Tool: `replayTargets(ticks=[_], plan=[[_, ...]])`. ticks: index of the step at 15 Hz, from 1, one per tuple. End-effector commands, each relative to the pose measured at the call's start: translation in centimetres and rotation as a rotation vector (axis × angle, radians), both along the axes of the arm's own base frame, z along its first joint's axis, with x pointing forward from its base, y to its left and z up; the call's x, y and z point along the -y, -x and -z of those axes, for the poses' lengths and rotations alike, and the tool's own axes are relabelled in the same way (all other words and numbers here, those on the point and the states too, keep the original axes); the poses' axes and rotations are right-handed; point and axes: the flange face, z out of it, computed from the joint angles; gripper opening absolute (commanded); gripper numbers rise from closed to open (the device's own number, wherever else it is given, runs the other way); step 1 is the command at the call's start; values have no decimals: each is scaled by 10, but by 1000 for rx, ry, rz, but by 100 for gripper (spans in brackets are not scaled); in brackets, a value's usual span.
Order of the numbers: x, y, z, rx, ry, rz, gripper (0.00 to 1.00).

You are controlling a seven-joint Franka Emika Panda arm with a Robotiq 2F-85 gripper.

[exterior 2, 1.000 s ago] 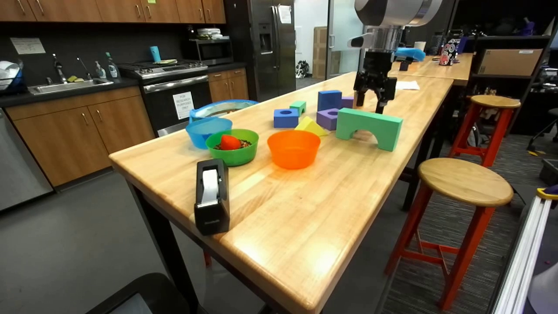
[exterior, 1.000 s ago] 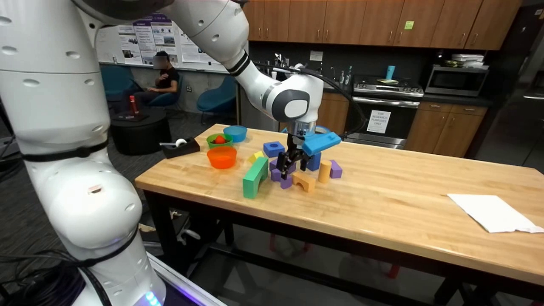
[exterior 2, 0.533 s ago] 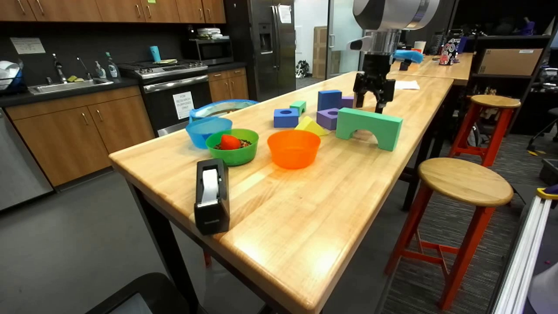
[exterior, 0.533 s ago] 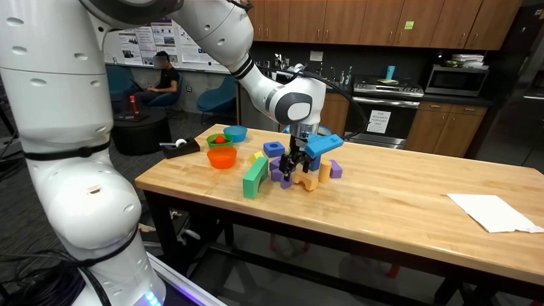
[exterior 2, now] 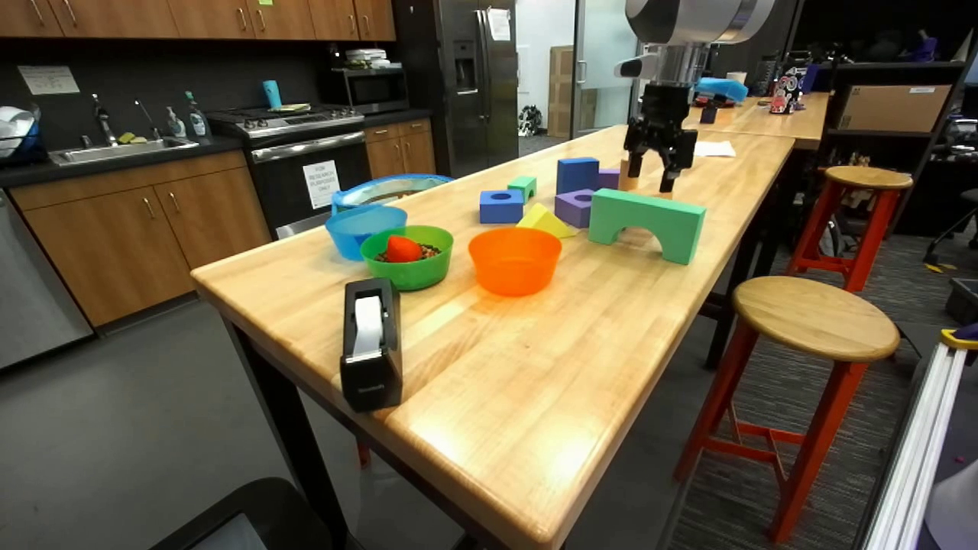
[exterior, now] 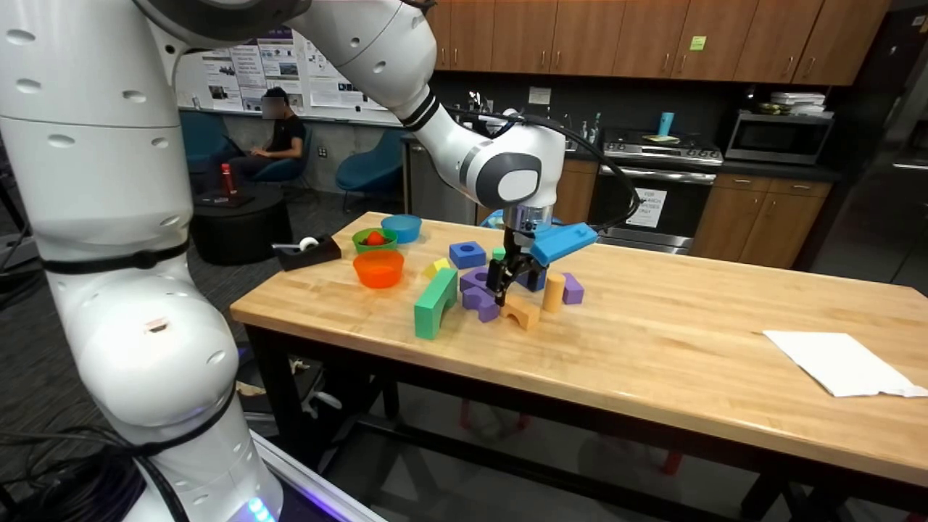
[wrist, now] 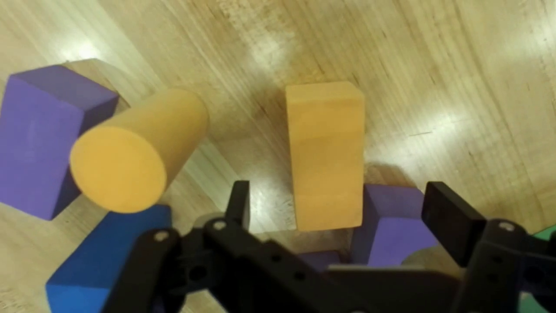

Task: Stack the orange arch and yellow triangle on top of the bigger green arch

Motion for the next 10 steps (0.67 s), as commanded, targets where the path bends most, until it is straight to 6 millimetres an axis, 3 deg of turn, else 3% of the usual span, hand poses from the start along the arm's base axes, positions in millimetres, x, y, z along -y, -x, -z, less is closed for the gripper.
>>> replayTargets(ticks=[1,10], plan=[[7,-1,-7,27,26,-27,100],[11,-4,8,18,23,-49,100]])
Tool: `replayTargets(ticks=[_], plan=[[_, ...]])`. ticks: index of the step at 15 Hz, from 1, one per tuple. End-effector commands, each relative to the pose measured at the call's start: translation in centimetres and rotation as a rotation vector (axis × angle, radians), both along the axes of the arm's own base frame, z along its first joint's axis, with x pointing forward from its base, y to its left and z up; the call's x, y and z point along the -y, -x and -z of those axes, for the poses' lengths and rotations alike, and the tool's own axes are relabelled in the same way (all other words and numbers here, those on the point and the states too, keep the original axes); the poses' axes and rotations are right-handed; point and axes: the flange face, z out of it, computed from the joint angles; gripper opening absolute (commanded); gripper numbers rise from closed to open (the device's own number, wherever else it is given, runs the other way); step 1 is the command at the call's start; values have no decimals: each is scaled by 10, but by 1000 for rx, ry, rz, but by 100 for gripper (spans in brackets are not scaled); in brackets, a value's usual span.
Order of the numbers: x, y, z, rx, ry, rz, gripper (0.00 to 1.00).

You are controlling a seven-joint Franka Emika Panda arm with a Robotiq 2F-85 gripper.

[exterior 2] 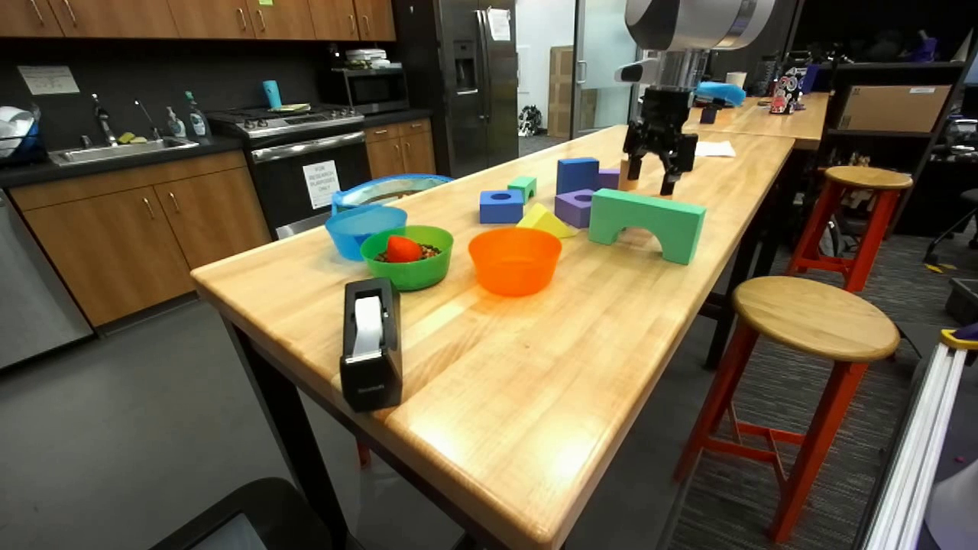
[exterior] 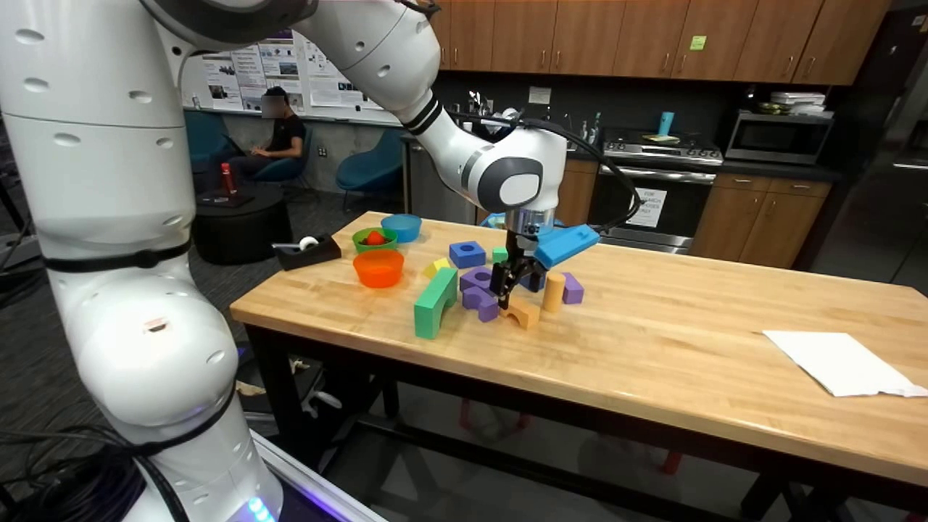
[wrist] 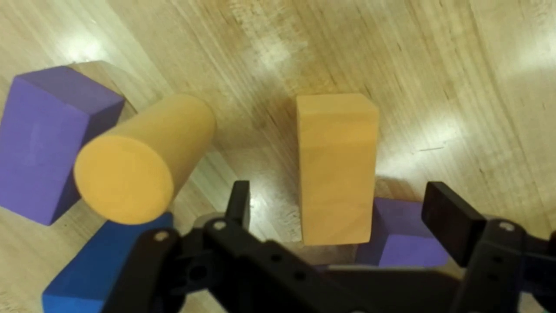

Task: Stack the orange arch and yellow triangle on top of the bigger green arch

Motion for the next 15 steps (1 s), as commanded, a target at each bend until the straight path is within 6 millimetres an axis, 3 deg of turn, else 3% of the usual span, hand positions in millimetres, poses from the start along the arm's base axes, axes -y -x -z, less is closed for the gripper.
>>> replayTargets(ticks=[1,12,13,15], plan=[[8,-2,2,14,10,-18,100],[6,-3,12,3,14,-22,100],[6,-3,13,3,14,-21,75],[6,-3,13,5,13,-19,68]])
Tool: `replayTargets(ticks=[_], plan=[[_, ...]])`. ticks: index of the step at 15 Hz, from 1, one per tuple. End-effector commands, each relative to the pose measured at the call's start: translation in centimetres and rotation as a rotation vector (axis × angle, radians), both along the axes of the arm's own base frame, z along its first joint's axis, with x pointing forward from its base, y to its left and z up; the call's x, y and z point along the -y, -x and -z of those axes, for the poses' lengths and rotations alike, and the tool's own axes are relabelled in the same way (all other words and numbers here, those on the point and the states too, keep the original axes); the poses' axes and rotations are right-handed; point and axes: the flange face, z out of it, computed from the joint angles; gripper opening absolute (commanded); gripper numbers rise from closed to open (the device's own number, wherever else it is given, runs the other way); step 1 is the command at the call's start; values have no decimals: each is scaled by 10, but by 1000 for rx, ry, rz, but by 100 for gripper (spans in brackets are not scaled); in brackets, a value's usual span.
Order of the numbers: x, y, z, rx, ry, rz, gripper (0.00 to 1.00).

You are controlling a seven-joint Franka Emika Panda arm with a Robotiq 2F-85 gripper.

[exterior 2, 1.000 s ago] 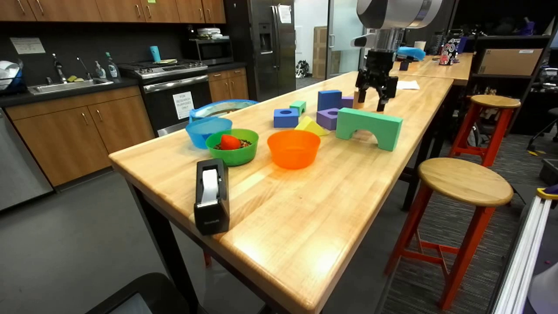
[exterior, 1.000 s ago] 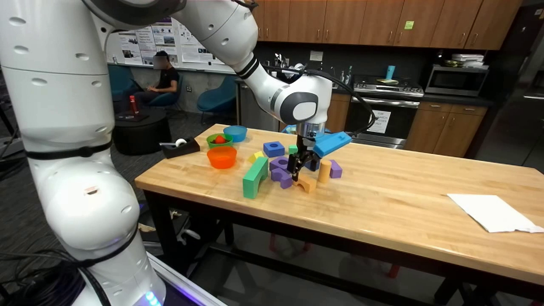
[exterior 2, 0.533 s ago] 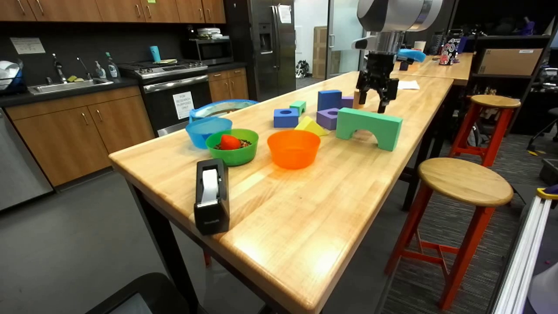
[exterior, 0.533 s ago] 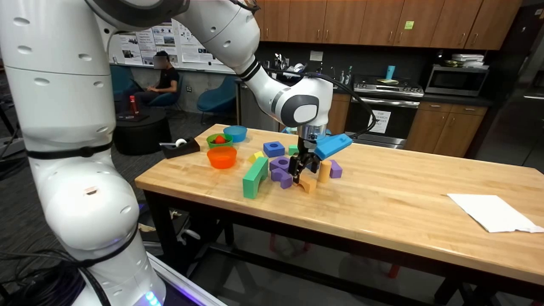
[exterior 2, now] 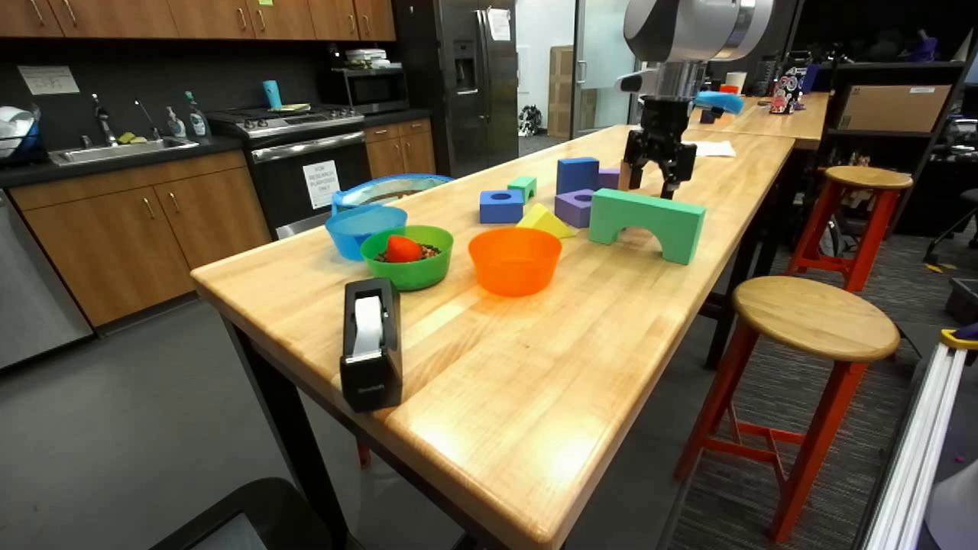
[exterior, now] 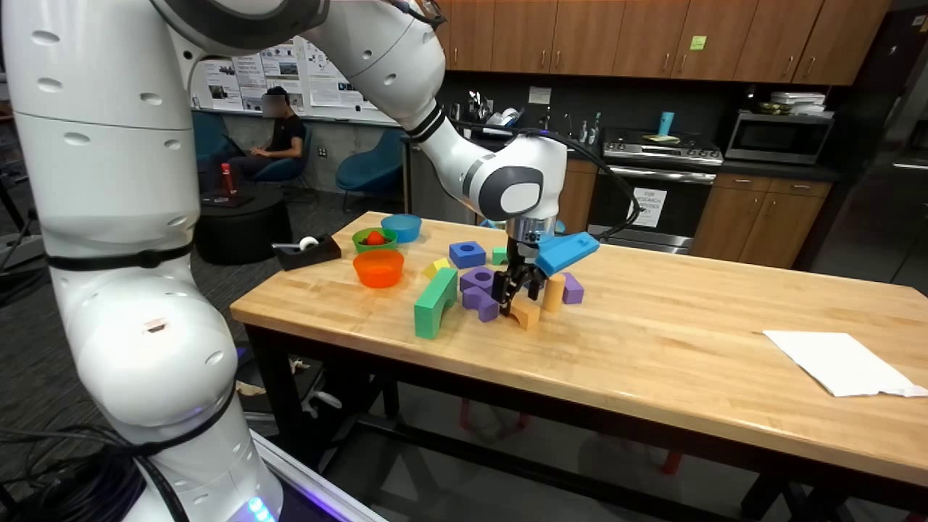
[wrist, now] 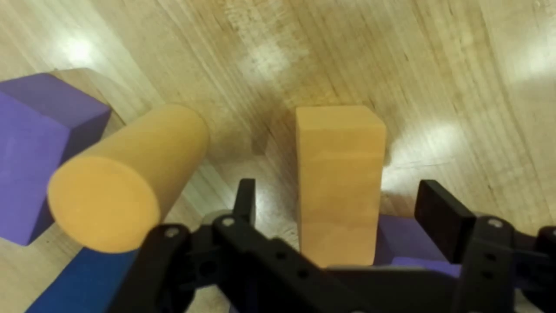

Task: Stack the orange arch and yellow triangle on top of the bigger green arch

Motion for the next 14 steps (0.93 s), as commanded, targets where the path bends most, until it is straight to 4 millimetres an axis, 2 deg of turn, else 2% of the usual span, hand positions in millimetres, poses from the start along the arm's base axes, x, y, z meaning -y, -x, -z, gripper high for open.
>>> replayTargets(ticks=[1,5,7,10,14], plan=[[4,-3,-1,18,10,-8,61],[3,-3,-3,24,16,-6,29],[2,-2,-6,35,25,0,16],[0,0,-13,42,47,35,16],[-4,9,-36,37,91,159,16]])
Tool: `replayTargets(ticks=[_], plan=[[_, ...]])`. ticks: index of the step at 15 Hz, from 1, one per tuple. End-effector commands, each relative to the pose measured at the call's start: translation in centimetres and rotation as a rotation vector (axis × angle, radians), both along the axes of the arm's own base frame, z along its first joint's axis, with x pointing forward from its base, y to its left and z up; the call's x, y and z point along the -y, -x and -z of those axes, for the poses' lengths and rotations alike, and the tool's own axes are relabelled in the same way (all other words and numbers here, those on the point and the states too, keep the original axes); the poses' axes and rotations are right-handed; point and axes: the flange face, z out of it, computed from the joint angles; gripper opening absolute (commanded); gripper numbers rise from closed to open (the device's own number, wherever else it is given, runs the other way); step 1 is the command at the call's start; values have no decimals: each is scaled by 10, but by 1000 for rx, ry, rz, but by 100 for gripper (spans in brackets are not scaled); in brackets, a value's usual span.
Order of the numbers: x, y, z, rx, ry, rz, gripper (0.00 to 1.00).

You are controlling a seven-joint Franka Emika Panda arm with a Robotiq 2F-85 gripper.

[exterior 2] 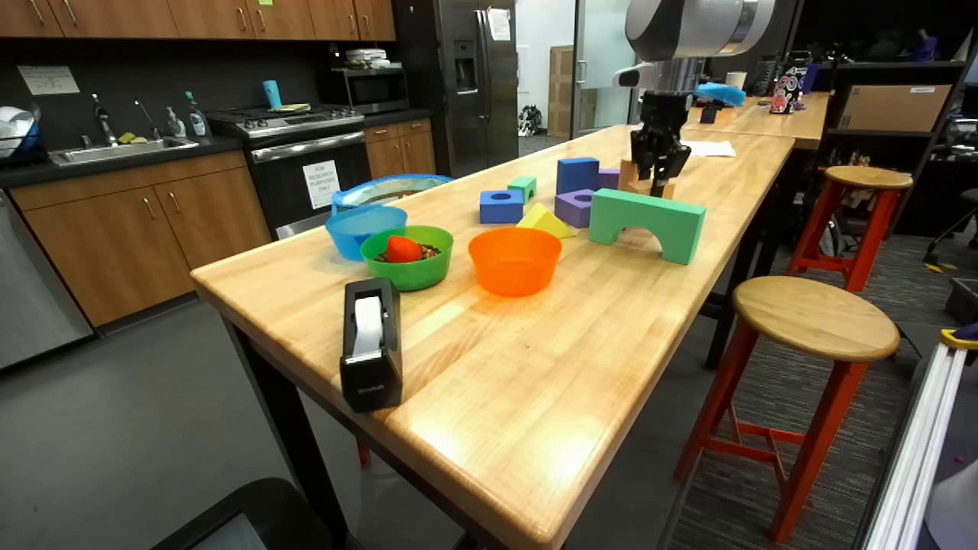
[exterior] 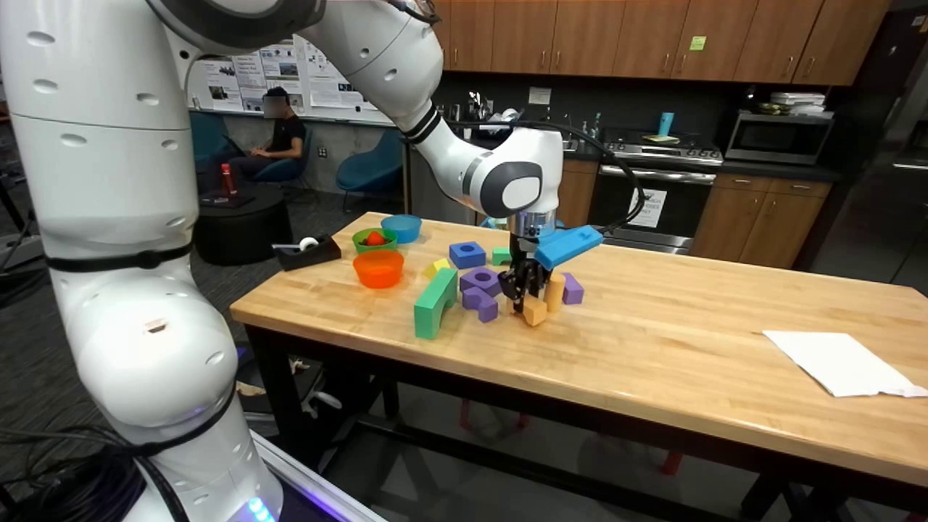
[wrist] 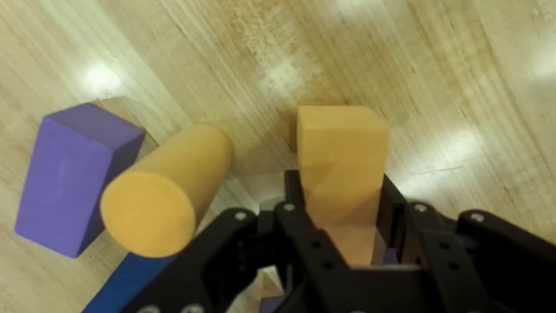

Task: Stack the orange arch and yellow triangle on top of the bigger green arch

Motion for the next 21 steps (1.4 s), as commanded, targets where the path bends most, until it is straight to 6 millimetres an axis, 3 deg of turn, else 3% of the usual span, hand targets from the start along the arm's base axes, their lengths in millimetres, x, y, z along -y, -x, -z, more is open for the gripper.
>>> replayTargets(ticks=[1,13,21], plan=[[-7,15,-31,26,38,111,16],[-50,73,-96,102,27,477,16],[-97,106,-103,65,-10,598,16]])
